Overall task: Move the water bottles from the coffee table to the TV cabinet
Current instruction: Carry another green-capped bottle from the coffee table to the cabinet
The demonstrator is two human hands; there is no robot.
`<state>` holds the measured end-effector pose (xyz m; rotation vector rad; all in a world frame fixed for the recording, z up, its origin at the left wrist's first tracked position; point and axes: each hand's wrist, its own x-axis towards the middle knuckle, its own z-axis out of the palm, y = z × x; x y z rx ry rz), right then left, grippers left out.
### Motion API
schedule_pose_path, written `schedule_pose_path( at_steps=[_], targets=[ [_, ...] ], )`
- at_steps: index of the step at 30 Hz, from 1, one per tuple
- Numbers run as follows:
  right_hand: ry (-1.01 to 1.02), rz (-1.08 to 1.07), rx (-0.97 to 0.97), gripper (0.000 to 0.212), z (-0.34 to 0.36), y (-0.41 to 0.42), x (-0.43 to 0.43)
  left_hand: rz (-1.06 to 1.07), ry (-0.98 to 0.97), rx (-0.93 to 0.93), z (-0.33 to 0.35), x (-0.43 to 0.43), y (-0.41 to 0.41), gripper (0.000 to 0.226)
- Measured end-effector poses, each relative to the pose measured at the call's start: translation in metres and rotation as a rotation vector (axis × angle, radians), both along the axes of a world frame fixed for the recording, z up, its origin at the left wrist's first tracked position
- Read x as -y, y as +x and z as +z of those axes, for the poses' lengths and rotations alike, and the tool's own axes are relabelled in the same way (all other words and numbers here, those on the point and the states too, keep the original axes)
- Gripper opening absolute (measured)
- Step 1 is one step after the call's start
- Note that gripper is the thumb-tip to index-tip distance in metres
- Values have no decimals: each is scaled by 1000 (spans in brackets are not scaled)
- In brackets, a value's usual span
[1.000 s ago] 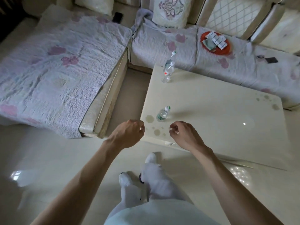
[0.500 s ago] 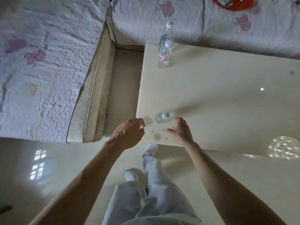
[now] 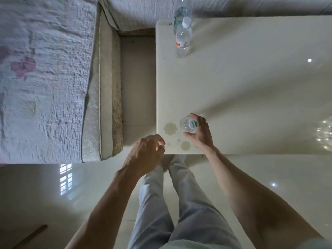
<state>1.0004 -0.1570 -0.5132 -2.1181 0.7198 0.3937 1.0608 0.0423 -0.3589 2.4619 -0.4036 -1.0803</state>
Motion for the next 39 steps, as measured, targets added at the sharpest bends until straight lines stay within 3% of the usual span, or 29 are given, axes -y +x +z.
schedule_pose_path(
  at_steps=[9,14,23,29,35,39],
  targets=[
    [-23,-229,82,67,30,2,-17,-89,-47,18,13,-25,23,22],
    [-50,-370,117,71,109,-18,-19,-124,-104,8,43,-38,28,21],
    [-87,-580,282,55,271,-60,-30,-66,-348,20,106,-25,28,19],
    [-96,-674,464,53,345,-94,-40,-162,-544,-52,144,21,-5,29],
    [-197,-776,571,74,381,-155,-42,-368,-630,0,178,56,-65,40],
    [-241,-889,576,69,391,-215,-37,-436,-644,-24,189,72,-115,37]
  ],
)
